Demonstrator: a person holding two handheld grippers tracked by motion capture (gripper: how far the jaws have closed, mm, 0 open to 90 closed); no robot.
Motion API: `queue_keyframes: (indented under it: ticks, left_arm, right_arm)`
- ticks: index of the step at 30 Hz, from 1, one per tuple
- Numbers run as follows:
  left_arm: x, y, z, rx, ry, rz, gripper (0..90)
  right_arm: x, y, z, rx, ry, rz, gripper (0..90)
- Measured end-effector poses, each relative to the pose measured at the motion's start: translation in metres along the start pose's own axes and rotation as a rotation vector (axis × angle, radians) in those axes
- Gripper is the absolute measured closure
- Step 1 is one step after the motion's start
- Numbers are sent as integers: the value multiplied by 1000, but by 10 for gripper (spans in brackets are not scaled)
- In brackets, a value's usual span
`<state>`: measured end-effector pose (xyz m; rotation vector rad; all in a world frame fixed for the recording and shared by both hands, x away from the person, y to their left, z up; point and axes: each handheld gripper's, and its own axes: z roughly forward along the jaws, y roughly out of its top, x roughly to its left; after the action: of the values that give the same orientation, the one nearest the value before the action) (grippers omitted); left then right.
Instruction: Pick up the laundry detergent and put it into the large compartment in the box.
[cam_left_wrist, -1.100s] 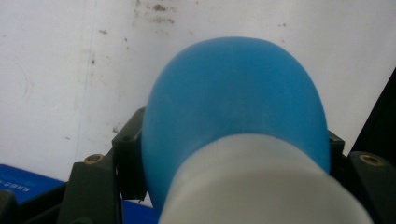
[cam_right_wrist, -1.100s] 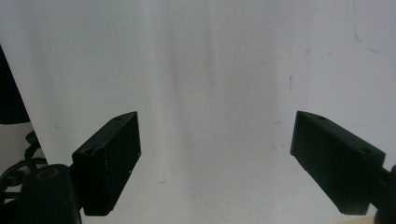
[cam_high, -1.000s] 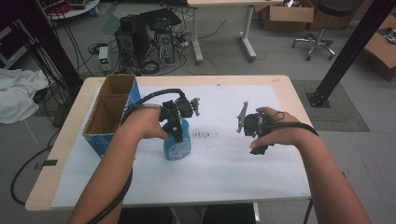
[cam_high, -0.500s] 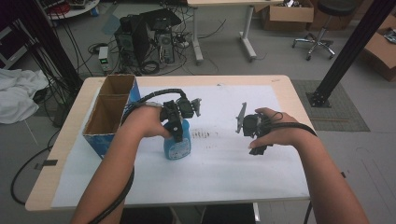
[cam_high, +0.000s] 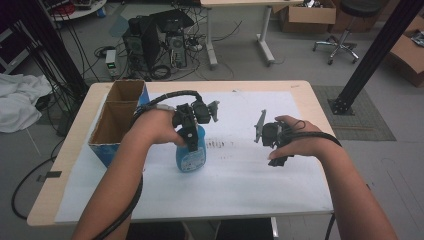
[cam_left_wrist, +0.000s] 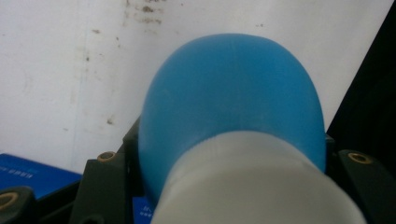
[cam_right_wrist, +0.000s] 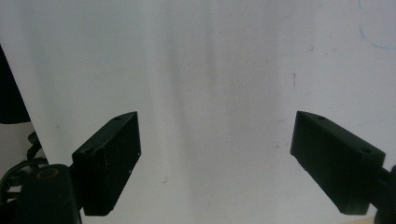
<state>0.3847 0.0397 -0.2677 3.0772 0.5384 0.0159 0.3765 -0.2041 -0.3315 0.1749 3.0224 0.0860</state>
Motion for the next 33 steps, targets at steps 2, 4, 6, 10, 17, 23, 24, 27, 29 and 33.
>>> queue_keyframes:
  ticks: [2, 4, 6, 10, 17, 23, 24, 27, 29, 33]
  left_arm:
    - [0, -1, -3, 0, -4, -17, 400]
    - [2, -4, -11, 0, -32, -42, 399]
    - [3, -7, -17, -5, -34, -54, 399]
    - [5, -13, -26, 10, -7, -87, 399]
    - [12, -29, -45, 0, -21, -151, 399]
    - [15, -41, -70, -18, 4, -224, 399]
    - [16, -43, -75, -17, 7, -239, 399]
    - [16, -49, -90, -14, 23, -262, 398]
    - [18, -53, -104, -12, 34, -303, 398]
    - [22, -60, -119, -24, 47, -369, 399]
  right_arm:
    - [1, 0, 0, 1, 0, 3, 162]
    - [1, -1, -2, -3, -5, -3, 162]
    - [1, -2, -3, -4, -6, 0, 162]
    - [1, -3, -4, -7, -9, 4, 162]
    - [1, -2, -7, -12, -12, -7, 162]
    - [-1, -1, -7, -8, -13, -20, 162]
    - [-1, -1, -7, -8, -11, -19, 162]
    - [-1, -1, -8, -10, -12, -21, 162]
    - [0, -1, -8, -15, -12, -22, 162]
    - [0, -1, -9, -16, -12, -21, 162]
